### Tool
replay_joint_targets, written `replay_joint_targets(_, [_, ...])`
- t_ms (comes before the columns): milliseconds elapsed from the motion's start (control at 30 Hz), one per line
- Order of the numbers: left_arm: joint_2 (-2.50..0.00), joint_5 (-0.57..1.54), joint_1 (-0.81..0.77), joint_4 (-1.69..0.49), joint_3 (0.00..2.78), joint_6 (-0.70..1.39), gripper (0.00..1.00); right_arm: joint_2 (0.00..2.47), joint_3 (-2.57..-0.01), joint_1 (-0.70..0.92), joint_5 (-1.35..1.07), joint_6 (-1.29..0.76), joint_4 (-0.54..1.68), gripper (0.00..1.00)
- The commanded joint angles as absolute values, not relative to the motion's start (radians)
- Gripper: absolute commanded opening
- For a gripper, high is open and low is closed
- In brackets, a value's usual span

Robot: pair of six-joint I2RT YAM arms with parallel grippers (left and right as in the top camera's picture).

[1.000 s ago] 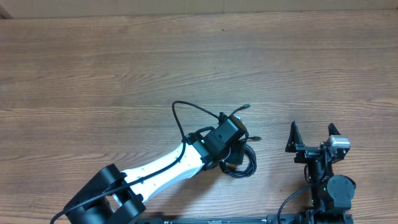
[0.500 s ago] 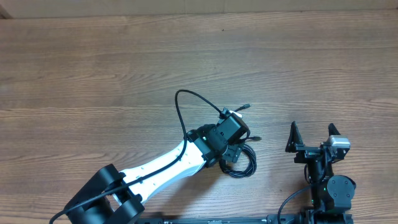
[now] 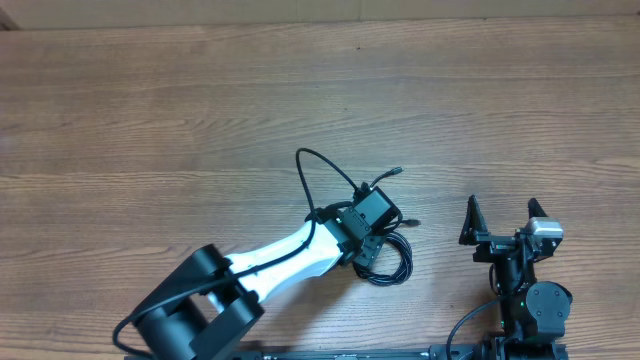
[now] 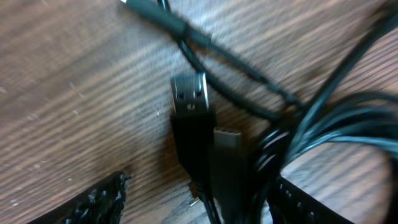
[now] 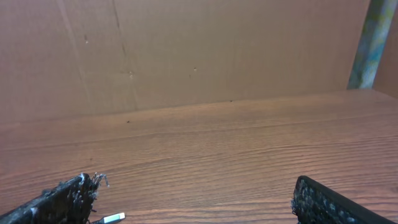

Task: Untangle cables
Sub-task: 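Lower the left gripper and grasp the black cable bundle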

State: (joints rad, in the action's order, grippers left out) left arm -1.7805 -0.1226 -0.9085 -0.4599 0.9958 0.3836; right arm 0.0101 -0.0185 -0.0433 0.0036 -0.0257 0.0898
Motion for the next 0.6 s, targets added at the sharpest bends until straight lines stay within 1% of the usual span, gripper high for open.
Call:
replay_joint_targets(0, [-1.805, -0.116, -0.907, -0.46, 1.016, 0.344, 0.71, 0.006, -0.008, -0.041, -0.002, -0.025, 0.083, 1.0])
replay_joint_targets(100, [-1.806, -0.116, -0.907, -0.46, 1.016, 0.344, 0.58, 0.006, -0.008, -0.041, -0.002, -0.025, 0.083, 1.0])
replay_joint_targets(167, [-1.806, -0.117, -0.907, -0.459, 1.016, 0.344, 0.52, 0.006, -0.008, -0.041, -0.002, -0.025, 0.083, 1.0])
replay_joint_targets(200, [-1.806, -0.123, -0.907, -0.46, 1.016, 0.344, 0.45, 0.006, -0.008, -0.041, -0.002, -0.025, 0.083, 1.0])
replay_joint_targets(267, [-1.806, -0.136, -0.907, -0.461, 1.016, 0.344, 0.29, 0.006, -0.008, -0.041, -0.002, -0.025, 0.083, 1.0])
replay_joint_targets(300, [-1.806, -0.142, -0.907, -0.464, 1.016, 0.345, 0.24, 0.006, -0.008, -0.041, -0.002, -0.025, 0.083, 1.0])
replay_joint_targets(333, [-1.806, -0.142, -0.907, -0.464, 1.016, 0.345, 0.22, 0.006, -0.008, -0.041, -0.002, -0.025, 0.083, 1.0])
replay_joint_targets(367, [-1.806, -0.142, -0.907, -0.464, 1.016, 0.345, 0.18, 0.006, -0.008, -0.041, -0.002, -0.025, 0.083, 1.0])
replay_joint_targets(433, [-1.806, -0.157, -0.906, -0.469, 1.016, 0.345, 0.04, 0.006, -0.008, -0.041, -0.002, -0.025, 0.083, 1.0])
replay_joint_targets(567, [-1.804, -0.244, -0.879, -0.534, 1.017, 0.443, 0.04, 0.006, -0.008, -0.041, -0.002, -0.025, 0.083, 1.0])
